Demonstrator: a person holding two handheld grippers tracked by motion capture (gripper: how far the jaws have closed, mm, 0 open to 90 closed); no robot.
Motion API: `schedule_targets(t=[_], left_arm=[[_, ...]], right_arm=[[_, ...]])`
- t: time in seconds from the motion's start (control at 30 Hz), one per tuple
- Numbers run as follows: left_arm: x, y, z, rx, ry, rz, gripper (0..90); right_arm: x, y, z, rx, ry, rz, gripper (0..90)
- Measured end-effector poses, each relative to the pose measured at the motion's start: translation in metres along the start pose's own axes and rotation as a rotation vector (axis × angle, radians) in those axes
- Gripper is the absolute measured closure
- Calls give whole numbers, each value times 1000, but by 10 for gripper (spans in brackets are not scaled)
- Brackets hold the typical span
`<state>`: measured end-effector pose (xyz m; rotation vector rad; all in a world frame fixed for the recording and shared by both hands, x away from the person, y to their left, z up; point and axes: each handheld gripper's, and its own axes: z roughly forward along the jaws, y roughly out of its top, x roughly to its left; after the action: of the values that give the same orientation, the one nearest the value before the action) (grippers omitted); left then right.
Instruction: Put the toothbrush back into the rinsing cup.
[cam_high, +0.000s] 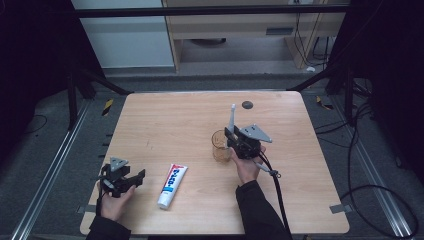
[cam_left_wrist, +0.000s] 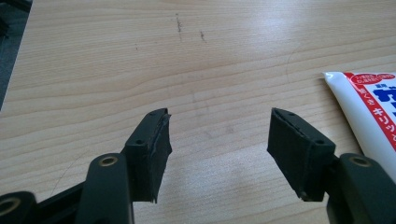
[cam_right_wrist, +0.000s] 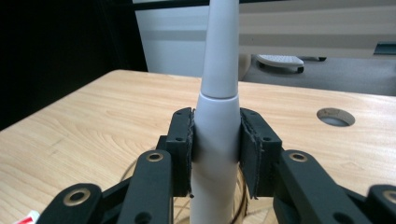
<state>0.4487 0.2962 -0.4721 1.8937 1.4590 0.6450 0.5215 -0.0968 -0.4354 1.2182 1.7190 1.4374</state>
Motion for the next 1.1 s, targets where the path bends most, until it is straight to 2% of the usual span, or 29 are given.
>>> schedule_targets(t=[0.13, 0.37, 0.53, 0.67, 0.8, 1.1], left_arm=[[0, 0, 0, 0, 0, 1, 382], [-1, -1, 1, -4, -4, 13, 371], [-2, -1, 0, -39, -11, 33, 348], [-3, -1, 2, -25, -10, 48, 355], [-2, 0, 1, -13, -20, 47, 369], [-3, 0, 2, -15, -30, 50, 362]], right_arm=[[-2, -5, 1, 25, 2, -3, 673], [-3, -6, -2, 26, 11, -8, 669], [-3, -6, -3, 31, 17, -18, 651], [-2, -6, -4, 41, 29, -22, 632], [-1, -6, -4, 46, 35, -28, 620], [-1, -7, -3, 61, 40, -37, 581]])
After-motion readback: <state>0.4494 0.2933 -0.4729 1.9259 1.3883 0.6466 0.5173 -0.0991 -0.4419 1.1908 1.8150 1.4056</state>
